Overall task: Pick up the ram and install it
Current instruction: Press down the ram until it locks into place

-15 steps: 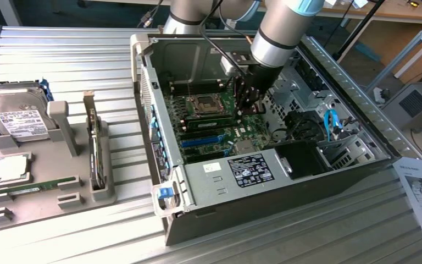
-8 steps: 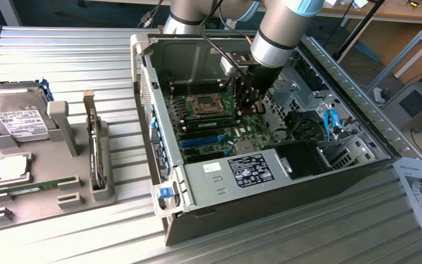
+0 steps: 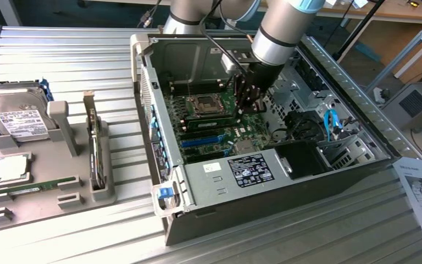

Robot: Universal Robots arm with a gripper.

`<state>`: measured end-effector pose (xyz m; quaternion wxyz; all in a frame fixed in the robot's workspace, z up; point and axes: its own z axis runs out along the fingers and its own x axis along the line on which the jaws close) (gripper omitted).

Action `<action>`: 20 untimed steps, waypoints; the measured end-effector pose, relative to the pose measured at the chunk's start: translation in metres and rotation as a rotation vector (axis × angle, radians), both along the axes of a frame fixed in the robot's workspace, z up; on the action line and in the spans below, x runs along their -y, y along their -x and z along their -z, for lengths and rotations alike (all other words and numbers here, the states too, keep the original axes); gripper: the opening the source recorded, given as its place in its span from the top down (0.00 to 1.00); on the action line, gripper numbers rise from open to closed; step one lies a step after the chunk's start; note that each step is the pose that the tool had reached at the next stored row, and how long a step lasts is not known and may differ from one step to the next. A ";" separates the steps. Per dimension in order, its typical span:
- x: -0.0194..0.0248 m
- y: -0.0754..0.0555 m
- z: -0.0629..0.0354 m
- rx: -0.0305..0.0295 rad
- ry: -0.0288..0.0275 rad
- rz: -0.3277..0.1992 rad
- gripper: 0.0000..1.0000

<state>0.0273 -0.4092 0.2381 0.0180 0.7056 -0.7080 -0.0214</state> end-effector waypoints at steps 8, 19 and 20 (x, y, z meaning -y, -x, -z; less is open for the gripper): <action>0.0000 0.000 -0.0155 0.0000 0.0001 0.000 0.89; 0.0000 0.003 -0.0162 -0.0001 0.0001 0.000 0.89; 0.0000 0.005 -0.0162 -0.0001 0.0001 0.000 0.89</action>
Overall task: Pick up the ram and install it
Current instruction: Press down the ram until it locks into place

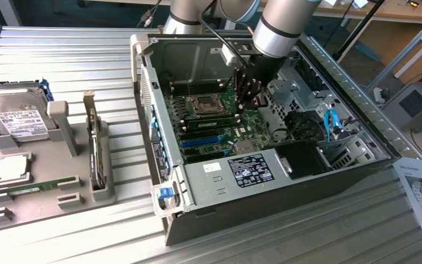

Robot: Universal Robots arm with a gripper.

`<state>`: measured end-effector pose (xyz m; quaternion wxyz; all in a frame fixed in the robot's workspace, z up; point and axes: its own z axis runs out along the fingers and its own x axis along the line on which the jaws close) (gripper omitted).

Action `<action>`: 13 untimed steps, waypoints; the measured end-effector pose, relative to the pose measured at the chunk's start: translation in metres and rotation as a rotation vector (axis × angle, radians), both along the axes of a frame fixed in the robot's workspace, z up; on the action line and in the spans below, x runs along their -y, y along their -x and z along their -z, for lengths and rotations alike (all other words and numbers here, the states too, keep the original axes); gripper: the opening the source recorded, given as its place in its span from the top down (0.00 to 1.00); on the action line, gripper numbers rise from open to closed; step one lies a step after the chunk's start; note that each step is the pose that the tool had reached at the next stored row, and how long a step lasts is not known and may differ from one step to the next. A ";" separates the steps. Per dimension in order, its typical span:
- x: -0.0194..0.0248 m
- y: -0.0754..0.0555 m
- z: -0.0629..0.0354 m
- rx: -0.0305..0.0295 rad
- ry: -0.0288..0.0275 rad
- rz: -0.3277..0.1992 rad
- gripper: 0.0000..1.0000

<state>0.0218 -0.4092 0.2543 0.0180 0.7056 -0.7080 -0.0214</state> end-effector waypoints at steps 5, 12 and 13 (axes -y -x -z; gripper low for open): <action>0.0000 0.013 0.0000 0.0000 0.0000 0.000 0.89; 0.0000 0.026 0.0000 0.0000 0.0000 0.000 0.89; 0.0000 0.027 0.0000 0.0000 0.0001 0.000 0.89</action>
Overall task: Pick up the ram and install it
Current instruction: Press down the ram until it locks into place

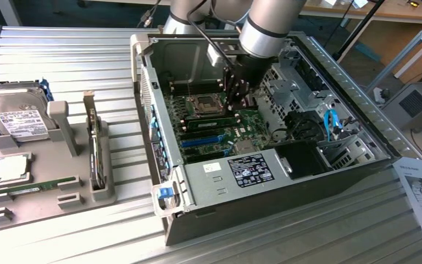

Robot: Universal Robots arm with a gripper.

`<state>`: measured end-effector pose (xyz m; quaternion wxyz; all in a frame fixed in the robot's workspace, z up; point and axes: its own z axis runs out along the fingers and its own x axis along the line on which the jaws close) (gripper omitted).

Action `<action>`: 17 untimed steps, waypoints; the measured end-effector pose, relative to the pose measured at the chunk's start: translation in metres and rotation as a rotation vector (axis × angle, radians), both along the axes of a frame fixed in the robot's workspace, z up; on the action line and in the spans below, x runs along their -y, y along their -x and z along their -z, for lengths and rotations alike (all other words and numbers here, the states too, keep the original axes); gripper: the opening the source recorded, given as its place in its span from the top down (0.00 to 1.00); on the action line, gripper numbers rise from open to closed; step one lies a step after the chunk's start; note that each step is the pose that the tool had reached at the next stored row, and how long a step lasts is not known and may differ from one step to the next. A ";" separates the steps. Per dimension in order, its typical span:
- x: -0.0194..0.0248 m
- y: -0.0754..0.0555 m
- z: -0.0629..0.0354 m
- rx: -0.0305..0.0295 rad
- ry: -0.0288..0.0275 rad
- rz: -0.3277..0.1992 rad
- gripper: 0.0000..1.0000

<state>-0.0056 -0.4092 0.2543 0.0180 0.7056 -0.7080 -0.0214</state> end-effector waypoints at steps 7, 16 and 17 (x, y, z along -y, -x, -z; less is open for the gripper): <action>0.0000 0.011 0.0002 0.0001 -0.0002 0.000 0.89; 0.0003 0.024 0.0005 0.0001 -0.0001 0.000 0.89; 0.0003 0.025 0.0005 0.0000 -0.0001 0.000 0.89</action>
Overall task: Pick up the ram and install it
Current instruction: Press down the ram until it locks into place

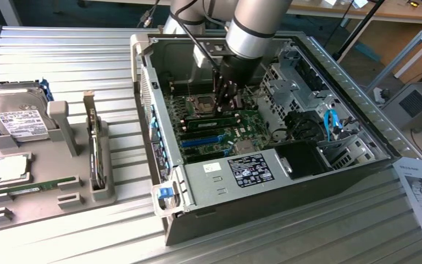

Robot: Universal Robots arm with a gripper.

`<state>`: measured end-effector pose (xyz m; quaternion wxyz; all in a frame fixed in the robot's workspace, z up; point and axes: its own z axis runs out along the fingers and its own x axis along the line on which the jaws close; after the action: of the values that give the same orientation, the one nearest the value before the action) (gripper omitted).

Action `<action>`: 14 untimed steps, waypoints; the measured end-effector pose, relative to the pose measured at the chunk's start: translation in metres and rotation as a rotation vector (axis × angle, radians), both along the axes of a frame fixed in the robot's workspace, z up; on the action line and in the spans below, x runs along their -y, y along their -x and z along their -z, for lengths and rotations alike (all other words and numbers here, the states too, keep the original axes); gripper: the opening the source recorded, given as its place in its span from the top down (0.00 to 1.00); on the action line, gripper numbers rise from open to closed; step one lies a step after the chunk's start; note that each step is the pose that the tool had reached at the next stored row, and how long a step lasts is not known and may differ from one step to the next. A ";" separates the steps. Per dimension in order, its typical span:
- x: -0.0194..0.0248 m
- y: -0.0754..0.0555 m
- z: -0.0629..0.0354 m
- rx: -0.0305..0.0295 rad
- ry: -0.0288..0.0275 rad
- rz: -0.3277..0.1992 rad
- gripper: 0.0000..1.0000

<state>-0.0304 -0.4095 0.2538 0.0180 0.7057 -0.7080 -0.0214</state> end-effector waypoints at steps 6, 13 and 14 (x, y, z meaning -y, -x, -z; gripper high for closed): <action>0.0003 0.006 0.0000 0.0000 0.0001 0.000 0.89; 0.0003 0.006 0.0070 0.0000 0.0000 0.000 0.89; 0.0003 0.006 0.0077 0.0000 0.0000 0.000 0.89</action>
<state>-0.0369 -0.4098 0.2461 0.0180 0.7057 -0.7080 -0.0214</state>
